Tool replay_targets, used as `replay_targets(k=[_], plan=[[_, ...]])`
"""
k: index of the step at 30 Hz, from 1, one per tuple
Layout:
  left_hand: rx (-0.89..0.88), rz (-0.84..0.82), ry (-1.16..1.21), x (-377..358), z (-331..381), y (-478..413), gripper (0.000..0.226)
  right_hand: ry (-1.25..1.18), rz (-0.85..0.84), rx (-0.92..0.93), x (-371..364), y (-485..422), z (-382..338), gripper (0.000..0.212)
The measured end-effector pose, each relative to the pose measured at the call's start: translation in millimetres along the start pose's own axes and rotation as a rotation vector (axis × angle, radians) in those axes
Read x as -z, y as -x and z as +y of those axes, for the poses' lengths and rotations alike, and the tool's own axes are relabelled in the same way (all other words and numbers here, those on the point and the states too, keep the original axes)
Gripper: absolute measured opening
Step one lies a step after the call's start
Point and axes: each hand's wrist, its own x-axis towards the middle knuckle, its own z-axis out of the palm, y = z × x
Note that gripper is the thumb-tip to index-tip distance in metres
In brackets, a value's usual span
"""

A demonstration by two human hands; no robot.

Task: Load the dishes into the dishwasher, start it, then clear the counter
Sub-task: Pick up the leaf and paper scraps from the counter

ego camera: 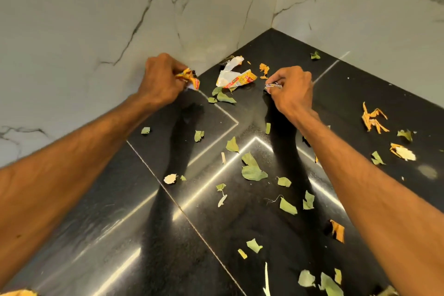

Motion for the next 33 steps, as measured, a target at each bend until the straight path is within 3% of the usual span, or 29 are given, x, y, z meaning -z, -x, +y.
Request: replay_targets(k=[7,11,19,24,29,33], plan=[[-0.179,-0.243,-0.049,-34,75,-37,0.033,0.033,0.008,-0.023,0,12,-6,0.025],[-0.15,-0.309,-0.079,-62,78,-41,0.04,0.037,-0.001,-0.009,2,16,-7,0.024],[-0.151,-0.113,0.066,-51,50,-15,0.023,0.037,0.006,-0.013,4,22,-8,0.024],[-0.083,-0.053,0.336,-23,41,8,0.028,0.058,0.005,-0.015,6,24,-13,0.024],[0.139,0.014,0.784,-6,31,25,0.031,0.106,-0.008,-0.037,7,24,-20,0.027],[0.233,0.029,0.874,0,15,37,0.036,0.057,-0.038,-0.044,1,19,-24,0.023]])
